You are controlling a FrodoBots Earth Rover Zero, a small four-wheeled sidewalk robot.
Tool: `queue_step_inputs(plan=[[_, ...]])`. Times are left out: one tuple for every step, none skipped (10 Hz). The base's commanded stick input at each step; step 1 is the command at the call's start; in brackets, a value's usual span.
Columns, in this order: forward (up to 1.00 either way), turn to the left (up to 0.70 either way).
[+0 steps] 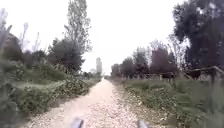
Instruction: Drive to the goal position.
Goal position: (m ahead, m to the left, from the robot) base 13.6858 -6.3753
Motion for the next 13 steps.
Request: queue_step_inputs(plan=[[0.7,0.0],[0.7,0.0],[0.7,0.0],[0.7,0.0],[0.7,0.0],[0.7,0.0],[0.7,0.0],[0.7,0.0],[0.7,0.0],[0.7,0.0],[0.7,0.0],[0.7,0.0],[0.7,0.0]])
